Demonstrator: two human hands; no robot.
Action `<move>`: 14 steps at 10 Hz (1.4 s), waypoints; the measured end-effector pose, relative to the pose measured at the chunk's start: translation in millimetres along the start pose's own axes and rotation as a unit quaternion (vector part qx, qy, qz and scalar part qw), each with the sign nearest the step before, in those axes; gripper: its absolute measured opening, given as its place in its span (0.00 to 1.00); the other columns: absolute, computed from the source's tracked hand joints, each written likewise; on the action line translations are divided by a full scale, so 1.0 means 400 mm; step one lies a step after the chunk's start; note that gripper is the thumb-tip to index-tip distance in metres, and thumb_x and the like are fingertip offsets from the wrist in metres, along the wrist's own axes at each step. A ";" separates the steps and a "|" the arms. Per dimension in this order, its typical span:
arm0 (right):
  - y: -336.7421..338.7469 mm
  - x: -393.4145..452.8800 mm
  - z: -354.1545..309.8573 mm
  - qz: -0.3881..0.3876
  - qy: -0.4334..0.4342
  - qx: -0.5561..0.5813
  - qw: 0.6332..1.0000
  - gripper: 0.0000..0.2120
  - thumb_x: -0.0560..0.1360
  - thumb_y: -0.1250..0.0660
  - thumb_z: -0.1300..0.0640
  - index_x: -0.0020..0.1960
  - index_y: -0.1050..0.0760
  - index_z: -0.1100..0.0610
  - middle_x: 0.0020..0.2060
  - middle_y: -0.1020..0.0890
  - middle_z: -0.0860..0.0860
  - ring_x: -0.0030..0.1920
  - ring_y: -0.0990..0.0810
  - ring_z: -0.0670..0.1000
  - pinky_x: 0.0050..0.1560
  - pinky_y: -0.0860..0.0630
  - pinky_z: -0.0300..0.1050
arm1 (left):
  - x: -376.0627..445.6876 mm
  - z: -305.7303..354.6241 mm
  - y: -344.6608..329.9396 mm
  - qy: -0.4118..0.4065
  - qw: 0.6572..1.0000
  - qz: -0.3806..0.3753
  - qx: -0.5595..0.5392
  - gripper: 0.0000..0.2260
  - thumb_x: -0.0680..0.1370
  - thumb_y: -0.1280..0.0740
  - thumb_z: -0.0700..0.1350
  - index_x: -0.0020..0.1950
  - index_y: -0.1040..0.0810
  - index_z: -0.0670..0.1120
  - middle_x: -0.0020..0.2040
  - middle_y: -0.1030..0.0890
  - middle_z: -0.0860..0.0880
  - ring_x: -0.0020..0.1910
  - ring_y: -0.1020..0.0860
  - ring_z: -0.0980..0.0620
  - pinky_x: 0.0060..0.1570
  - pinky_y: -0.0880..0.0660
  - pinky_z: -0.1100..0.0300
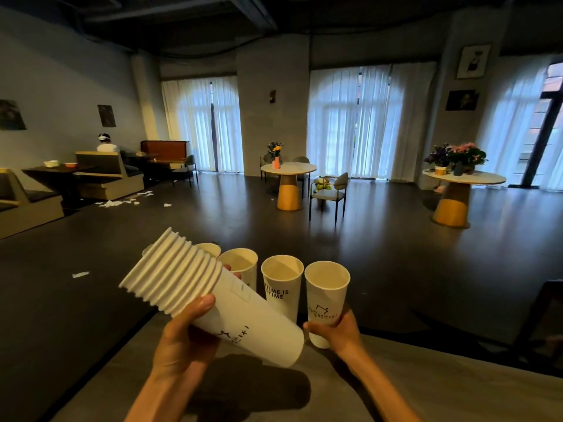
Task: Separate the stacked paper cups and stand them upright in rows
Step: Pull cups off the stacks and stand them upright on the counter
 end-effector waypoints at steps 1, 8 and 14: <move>0.004 0.006 0.012 -0.005 -0.003 -0.005 1.000 0.45 0.62 0.20 0.64 0.73 0.38 0.55 0.66 0.26 0.56 0.69 0.29 0.59 0.66 0.30 0.59 | 0.000 -0.019 -0.008 0.007 1.000 -0.002 -0.002 0.17 0.69 0.37 0.38 0.42 0.12 0.56 0.47 0.13 0.48 0.50 0.17 0.47 0.59 0.26 0.41; 0.257 -0.316 -0.145 -0.253 0.015 -0.030 0.967 0.39 0.62 0.19 0.52 0.70 0.31 0.52 0.62 0.21 0.57 0.64 0.22 0.57 0.66 0.27 0.59 | -0.142 -0.248 -0.272 0.125 0.954 -0.221 0.160 0.47 0.50 0.13 0.46 0.66 0.25 0.39 0.59 0.18 0.35 0.58 0.18 0.38 0.53 0.19 0.48; 0.251 -0.337 -0.137 -0.053 0.201 -0.119 0.971 0.39 0.57 0.16 0.55 0.63 0.29 0.43 0.55 0.20 0.37 0.58 0.21 0.41 0.50 0.22 0.33 | -0.074 -0.075 -0.281 -0.033 0.991 -0.086 0.099 0.47 0.41 0.16 0.60 0.58 0.21 0.49 0.51 0.15 0.48 0.54 0.18 0.47 0.56 0.22 0.46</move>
Point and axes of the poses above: each hand's wrist, its own x-axis towards the middle knuckle, its own y-axis out of the back of the hand, z = x × y, the point moved 2 cm from there along x, towards the middle knuckle
